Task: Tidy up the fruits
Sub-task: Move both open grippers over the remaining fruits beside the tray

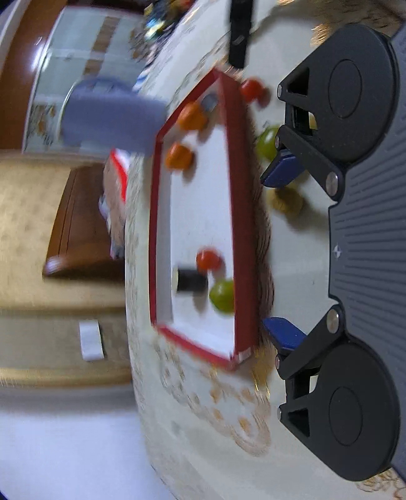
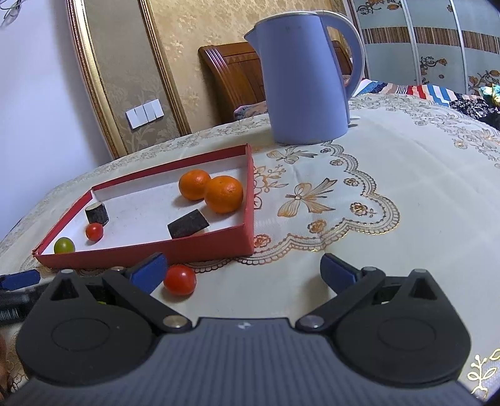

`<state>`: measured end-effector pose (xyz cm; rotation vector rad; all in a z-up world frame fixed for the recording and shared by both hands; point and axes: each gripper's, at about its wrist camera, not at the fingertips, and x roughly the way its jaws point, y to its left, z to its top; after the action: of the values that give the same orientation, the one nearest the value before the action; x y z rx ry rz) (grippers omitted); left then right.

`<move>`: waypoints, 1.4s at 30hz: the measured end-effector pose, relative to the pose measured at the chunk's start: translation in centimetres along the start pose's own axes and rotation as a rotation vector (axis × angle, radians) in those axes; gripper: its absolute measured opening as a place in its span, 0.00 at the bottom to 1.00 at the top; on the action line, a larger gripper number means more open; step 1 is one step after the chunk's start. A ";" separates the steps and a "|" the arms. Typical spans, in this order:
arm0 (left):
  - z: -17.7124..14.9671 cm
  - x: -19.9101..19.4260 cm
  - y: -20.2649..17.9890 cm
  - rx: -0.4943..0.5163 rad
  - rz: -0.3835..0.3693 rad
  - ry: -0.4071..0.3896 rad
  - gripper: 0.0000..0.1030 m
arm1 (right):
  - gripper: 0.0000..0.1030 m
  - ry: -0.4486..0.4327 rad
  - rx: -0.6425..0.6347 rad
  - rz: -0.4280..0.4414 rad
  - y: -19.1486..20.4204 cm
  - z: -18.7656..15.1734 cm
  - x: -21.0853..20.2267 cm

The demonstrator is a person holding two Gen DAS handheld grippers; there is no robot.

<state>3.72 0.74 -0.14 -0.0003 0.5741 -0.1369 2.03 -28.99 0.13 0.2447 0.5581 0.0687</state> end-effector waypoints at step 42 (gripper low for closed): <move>0.2 2.6 -1.2 0.039 0.118 0.099 0.94 | 1.00 0.163 -0.245 -0.084 5.2 -0.1 3.4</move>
<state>5.81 -0.77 -1.33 0.0783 0.6685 -0.0337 4.85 -23.43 -0.44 -0.0231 0.7152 0.0752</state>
